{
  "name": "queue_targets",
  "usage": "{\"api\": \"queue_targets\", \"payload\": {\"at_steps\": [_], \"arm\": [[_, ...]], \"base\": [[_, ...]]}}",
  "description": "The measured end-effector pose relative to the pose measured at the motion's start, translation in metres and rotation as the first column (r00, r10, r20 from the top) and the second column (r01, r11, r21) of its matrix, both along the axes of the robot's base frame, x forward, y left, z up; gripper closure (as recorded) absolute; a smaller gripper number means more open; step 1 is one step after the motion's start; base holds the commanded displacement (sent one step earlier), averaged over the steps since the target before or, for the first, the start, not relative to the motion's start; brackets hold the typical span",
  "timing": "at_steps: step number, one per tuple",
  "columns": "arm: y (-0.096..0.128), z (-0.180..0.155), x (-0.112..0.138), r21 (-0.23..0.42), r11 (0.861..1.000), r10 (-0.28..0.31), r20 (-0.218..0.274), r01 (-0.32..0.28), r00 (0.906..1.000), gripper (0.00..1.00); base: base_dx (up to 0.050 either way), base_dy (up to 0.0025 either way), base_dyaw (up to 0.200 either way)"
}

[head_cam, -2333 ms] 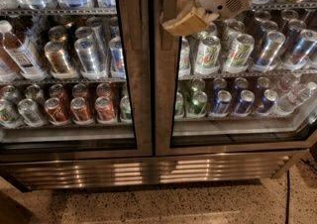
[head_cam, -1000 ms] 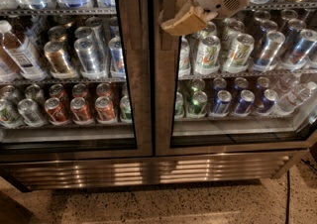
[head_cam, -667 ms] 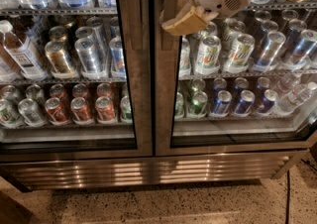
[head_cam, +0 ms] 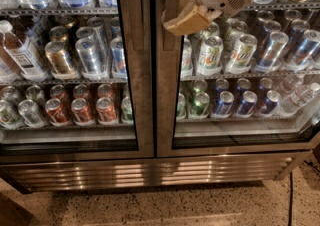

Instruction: Open right fridge door

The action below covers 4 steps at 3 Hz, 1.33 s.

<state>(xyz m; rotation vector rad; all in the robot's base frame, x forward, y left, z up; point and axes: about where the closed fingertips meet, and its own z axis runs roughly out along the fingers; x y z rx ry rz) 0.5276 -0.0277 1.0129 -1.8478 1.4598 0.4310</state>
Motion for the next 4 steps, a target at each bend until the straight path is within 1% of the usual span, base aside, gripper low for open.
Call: {"api": "queue_targets", "payload": {"at_steps": [1,2,4], "arm": [[0.0002,0.0001,0.0002,-0.012,1.0,0.008,0.01,-0.008,0.9999,1.0],[0.0001,-0.0006,0.0005,-0.004,1.0,0.012,0.012,-0.012,0.9999,1.0],[0.0008,-0.0025,-0.0004,0.029,0.999,0.017,0.0,-0.017,0.9998,1.0]], "base": [[0.0,0.0,0.0],[0.0,0.0,0.0],[0.0,0.0,0.0]]}}
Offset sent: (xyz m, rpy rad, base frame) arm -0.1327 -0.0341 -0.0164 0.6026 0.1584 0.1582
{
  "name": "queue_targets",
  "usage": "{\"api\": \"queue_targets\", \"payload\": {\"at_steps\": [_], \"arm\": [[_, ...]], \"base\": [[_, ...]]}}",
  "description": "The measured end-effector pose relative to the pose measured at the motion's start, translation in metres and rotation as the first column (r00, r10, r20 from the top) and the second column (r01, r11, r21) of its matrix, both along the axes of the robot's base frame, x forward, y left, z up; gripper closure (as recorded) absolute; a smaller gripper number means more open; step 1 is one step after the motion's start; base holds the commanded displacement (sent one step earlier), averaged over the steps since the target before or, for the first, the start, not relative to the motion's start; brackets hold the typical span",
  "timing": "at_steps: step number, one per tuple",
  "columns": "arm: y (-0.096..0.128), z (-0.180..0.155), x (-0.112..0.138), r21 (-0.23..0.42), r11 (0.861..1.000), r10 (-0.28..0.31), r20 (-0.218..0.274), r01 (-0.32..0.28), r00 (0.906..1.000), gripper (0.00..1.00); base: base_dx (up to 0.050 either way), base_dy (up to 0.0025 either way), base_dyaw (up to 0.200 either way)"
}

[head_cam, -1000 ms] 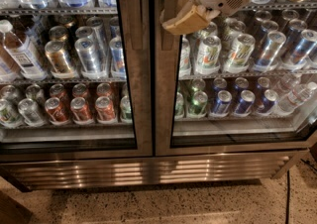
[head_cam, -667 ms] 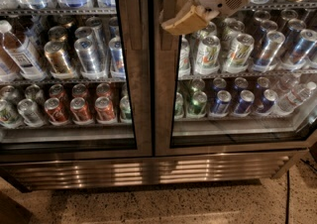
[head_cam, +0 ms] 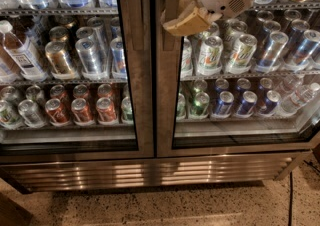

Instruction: Open right fridge door

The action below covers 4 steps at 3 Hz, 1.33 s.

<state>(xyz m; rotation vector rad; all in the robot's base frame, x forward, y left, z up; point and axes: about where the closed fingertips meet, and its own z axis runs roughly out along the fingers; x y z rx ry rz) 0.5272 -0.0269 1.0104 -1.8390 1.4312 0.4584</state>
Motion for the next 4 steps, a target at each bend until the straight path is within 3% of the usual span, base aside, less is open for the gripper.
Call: {"api": "queue_targets", "payload": {"at_steps": [3,4], "arm": [[0.0005,-0.0005,-0.0002,0.031,1.0,0.003,-0.014,-0.003,0.9999,1.0],[-0.0034,-0.0016,-0.0003,0.066,0.998,0.011,-0.039,-0.008,0.9992,1.0]], "base": [[0.0,0.0,0.0],[0.0,0.0,0.0]]}}
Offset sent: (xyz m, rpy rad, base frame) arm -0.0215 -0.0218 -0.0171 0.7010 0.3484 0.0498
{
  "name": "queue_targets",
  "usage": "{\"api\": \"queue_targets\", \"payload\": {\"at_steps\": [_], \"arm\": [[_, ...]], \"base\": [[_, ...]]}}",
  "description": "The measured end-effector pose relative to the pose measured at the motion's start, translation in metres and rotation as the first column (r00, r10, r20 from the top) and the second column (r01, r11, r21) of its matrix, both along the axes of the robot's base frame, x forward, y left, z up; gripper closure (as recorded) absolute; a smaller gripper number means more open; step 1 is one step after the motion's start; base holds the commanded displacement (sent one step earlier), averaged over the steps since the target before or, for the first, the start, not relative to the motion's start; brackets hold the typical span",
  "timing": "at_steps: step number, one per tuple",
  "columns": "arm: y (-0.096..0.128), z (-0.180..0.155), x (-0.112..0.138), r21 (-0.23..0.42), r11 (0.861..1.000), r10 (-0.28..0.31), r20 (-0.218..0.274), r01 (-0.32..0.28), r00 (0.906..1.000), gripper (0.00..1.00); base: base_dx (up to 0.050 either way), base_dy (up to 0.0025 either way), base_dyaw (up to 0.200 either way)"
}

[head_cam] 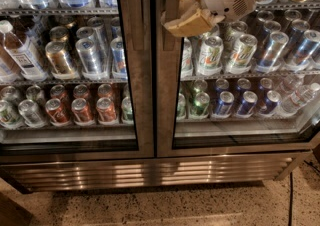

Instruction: Open right fridge door

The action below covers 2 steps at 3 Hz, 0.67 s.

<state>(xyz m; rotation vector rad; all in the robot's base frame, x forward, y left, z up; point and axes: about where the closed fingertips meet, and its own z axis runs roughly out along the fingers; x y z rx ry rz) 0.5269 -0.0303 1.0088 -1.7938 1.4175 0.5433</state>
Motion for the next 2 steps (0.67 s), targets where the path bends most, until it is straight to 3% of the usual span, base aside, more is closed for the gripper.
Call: {"api": "queue_targets", "payload": {"at_steps": [2], "arm": [[0.0007,0.0062,-0.0021,0.037,0.999,0.017,0.007,-0.017,0.9998,1.0]], "base": [[0.0,0.0,0.0]]}}
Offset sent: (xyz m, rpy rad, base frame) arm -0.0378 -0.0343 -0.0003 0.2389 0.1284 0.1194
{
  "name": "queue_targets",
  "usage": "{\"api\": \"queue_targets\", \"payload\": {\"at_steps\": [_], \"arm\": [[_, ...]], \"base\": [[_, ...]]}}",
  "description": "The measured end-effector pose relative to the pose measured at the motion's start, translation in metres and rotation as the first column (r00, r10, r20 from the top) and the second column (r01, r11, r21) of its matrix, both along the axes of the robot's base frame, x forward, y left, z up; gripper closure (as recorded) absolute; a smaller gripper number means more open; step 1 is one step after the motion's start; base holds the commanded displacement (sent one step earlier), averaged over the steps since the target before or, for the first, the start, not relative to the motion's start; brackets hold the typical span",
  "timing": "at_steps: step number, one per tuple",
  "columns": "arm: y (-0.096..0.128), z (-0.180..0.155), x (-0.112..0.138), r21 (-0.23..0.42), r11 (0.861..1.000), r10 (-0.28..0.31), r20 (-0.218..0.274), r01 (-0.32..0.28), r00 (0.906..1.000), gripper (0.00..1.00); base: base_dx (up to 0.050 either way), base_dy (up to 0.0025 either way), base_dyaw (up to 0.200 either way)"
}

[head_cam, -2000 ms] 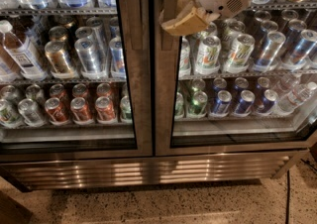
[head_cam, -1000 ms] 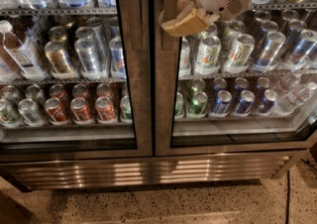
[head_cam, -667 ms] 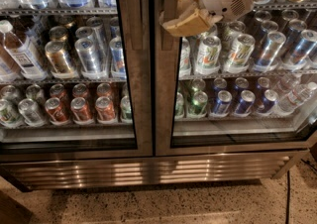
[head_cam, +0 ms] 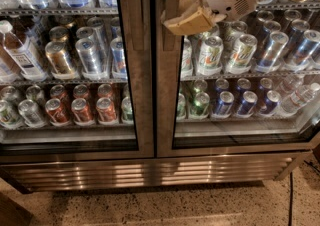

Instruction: Open right fridge door

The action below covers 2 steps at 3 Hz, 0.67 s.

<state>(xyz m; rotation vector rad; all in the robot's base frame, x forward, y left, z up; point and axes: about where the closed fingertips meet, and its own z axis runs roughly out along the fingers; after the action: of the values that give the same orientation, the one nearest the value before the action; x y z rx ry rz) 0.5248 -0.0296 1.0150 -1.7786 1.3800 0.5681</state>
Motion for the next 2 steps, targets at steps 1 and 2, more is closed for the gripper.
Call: {"api": "queue_targets", "payload": {"at_steps": [1,2], "arm": [[0.0,0.0,0.0,0.0,1.0,0.0,0.0,0.0,1.0,1.0],[-0.0005,-0.0052,-0.0011,0.013,1.0,0.015,-0.037,-0.014,0.9992,1.0]], "base": [[0.0,0.0,0.0],[0.0,0.0,0.0]]}}
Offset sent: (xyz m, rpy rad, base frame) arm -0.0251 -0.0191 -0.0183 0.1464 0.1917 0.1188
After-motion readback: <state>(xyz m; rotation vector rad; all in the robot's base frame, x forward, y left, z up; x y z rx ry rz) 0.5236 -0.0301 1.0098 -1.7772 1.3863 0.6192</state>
